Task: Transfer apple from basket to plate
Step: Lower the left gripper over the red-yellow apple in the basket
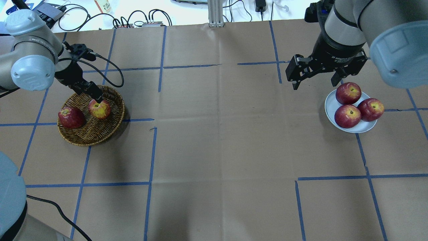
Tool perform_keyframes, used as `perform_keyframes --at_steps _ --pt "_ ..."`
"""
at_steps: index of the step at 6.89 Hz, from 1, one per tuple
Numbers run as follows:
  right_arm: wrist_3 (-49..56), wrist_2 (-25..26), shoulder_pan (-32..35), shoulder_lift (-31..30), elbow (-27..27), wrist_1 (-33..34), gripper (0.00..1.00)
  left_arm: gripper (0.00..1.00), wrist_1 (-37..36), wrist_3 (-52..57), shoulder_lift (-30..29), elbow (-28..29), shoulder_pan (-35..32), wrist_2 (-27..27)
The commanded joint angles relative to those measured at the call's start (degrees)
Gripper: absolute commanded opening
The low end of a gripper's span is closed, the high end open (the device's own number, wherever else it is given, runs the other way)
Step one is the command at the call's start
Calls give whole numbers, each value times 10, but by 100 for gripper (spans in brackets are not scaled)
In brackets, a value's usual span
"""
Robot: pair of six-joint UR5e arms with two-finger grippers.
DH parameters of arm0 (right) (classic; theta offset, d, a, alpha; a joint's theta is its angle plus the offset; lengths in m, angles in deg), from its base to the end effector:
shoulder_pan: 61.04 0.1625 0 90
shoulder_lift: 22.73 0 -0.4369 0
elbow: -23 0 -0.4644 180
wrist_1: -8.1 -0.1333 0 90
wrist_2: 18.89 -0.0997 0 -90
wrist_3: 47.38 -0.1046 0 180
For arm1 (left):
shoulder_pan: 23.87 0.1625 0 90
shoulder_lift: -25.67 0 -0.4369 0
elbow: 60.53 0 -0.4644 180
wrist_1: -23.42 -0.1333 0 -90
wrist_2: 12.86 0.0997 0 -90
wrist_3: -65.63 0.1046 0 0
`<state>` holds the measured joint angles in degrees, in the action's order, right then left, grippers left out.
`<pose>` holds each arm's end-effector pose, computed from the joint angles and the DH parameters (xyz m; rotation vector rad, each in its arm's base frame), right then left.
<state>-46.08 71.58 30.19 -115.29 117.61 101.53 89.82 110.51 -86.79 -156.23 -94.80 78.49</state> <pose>0.1441 -0.5438 0.4802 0.0690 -3.1324 0.0377 0.0944 -0.6735 0.2349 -0.6975 -3.0379 -0.1247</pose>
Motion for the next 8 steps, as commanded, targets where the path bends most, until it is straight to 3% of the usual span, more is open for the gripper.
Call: perform_keyframes --at_steps 1,8 --pt "0 0 0 0 1 0 100 99 -19 2 -22 -4 0 20" --pt "-1 0 0 0 1 0 100 99 -37 -3 -42 -15 -2 19"
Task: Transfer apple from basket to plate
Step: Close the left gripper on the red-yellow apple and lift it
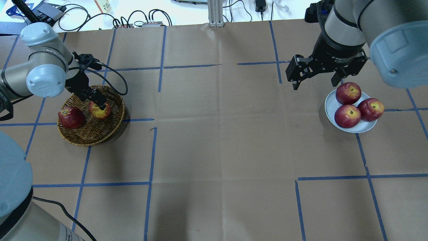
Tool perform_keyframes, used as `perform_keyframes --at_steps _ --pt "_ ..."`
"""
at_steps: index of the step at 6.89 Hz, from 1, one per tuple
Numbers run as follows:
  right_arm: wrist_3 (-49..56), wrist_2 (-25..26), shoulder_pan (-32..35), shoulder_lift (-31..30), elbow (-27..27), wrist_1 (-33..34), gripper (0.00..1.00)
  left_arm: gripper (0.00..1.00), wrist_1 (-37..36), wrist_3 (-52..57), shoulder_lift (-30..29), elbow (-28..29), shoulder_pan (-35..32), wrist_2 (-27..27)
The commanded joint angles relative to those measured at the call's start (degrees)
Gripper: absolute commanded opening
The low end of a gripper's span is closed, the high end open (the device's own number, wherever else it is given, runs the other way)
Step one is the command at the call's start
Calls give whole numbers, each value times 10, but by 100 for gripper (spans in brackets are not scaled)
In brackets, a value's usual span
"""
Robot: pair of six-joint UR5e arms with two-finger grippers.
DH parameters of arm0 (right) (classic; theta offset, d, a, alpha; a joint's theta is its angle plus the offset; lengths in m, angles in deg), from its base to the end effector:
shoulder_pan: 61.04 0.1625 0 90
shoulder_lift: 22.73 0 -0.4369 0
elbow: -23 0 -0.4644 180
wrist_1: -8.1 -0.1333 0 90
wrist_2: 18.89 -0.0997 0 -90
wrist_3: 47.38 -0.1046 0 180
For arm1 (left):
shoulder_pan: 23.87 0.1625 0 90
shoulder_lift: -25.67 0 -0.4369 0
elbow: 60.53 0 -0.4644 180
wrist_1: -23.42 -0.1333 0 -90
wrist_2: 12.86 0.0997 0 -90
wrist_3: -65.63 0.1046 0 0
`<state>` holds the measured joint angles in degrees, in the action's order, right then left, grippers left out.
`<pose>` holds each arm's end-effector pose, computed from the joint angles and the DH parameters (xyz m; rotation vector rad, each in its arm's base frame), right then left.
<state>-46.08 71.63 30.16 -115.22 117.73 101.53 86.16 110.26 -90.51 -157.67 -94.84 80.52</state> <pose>0.1438 -0.5440 0.4783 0.0682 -3.1316 0.0325 0.0979 -0.6738 0.1851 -0.6983 -3.0513 -0.1895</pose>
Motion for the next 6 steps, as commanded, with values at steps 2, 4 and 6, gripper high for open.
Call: perform_keyframes --at_steps 2,4,6 --pt "0 0 0 -1 0 0 100 98 -22 -2 -7 -36 -1 -3" --pt "0 -1 0 -1 0 0 100 54 -40 -6 -1 -43 -1 3" --pt "0 0 -1 -1 0 0 100 47 -32 -9 11 -32 -3 2"
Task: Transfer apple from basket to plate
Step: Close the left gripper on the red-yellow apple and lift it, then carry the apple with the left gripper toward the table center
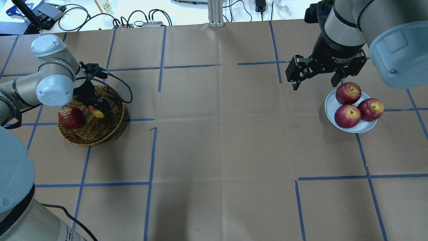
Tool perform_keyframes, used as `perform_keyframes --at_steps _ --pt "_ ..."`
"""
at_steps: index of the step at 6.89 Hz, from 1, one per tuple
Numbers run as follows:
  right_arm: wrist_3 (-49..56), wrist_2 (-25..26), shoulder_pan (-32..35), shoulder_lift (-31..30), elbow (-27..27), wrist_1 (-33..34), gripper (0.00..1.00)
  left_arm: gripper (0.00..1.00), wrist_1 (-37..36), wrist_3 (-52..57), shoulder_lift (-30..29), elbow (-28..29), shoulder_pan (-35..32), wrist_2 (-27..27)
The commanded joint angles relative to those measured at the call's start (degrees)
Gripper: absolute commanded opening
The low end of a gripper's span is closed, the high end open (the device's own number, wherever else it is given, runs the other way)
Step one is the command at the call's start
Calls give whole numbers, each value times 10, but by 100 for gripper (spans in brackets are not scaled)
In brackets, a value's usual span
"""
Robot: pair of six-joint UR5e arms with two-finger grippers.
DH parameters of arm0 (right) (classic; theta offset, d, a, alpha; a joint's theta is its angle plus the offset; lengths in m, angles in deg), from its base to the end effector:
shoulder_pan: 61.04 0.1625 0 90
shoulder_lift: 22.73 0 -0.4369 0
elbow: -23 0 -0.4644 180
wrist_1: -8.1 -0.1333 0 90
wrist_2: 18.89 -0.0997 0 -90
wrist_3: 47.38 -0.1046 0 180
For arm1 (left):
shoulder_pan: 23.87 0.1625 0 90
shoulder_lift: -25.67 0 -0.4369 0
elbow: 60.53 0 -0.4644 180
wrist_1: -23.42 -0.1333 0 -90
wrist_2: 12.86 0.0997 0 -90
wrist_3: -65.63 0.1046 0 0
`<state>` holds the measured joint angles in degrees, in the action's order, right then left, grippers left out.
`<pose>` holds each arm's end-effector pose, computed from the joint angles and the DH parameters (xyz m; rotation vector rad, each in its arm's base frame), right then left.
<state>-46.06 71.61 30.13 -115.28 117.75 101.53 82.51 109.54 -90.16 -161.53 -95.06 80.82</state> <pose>0.1435 -0.5437 0.4787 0.0679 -3.1319 0.0336 0.0899 -0.6565 0.1633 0.6862 3.0587 0.1908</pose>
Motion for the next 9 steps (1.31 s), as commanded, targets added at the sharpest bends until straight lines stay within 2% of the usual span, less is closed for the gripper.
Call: perform_keyframes --at_steps 1,3,5,7,9 --pt "0 0 1 0 0 0 100 46 6 -9 28 7 -3 0" --pt "0 0 0 0 0 0 100 46 79 -64 102 11 -16 -2" --pt "0 0 0 1 0 0 100 46 110 -158 140 12 -85 -3" --pt "0 0 0 1 0 0 100 46 110 -323 132 20 -196 -23" --pt "0 0 0 1 0 0 100 47 105 -462 72 82 -293 -52"
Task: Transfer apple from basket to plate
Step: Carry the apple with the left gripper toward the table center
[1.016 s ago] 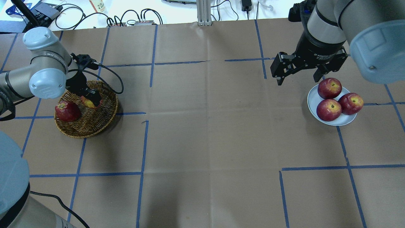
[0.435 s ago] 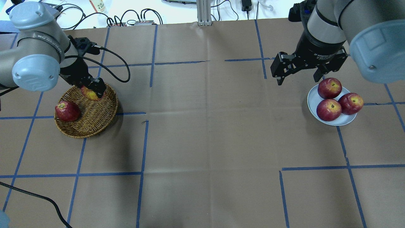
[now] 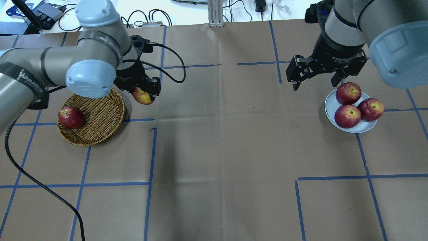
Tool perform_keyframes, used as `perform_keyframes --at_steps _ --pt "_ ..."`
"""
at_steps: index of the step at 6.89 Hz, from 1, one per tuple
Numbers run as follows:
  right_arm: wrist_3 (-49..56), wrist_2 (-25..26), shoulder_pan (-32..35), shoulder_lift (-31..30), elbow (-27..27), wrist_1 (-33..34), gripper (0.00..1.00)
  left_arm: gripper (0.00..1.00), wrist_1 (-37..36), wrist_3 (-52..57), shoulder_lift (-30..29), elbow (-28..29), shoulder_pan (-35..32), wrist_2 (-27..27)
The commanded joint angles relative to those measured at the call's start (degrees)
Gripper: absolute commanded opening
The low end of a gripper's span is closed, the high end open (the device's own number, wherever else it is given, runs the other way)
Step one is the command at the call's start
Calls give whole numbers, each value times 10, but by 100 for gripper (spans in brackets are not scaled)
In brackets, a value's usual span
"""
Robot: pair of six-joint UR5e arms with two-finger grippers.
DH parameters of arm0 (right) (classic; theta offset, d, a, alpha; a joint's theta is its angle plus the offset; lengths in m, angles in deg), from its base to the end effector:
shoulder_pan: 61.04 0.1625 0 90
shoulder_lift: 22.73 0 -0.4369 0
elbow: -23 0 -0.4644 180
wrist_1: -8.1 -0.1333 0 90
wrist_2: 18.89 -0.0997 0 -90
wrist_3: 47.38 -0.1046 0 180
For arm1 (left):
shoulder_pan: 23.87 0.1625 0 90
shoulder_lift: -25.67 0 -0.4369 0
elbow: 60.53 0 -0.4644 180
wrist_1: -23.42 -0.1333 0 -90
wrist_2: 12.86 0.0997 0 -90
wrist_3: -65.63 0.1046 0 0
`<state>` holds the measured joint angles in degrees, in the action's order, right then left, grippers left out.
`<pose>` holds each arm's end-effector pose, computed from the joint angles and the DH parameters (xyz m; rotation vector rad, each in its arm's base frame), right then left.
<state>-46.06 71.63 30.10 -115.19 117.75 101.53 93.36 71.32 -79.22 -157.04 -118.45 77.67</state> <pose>0.1432 -0.5443 0.4778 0.0671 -3.1316 0.0311 -0.1832 -0.6293 0.3084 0.2805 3.1198 0.0368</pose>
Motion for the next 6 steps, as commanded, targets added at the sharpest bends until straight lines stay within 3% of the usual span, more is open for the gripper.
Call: perform_keyframes --at_steps 1,3,6 --pt "1 -1 0 0 0 0 100 47 -6 -135 -90 89 -101 -22" --pt "1 -1 0 0 0 0 100 47 -7 -194 -198 179 -163 -20" --pt "1 0 0 0 0 0 100 47 -10 -191 -220 165 -167 -20"
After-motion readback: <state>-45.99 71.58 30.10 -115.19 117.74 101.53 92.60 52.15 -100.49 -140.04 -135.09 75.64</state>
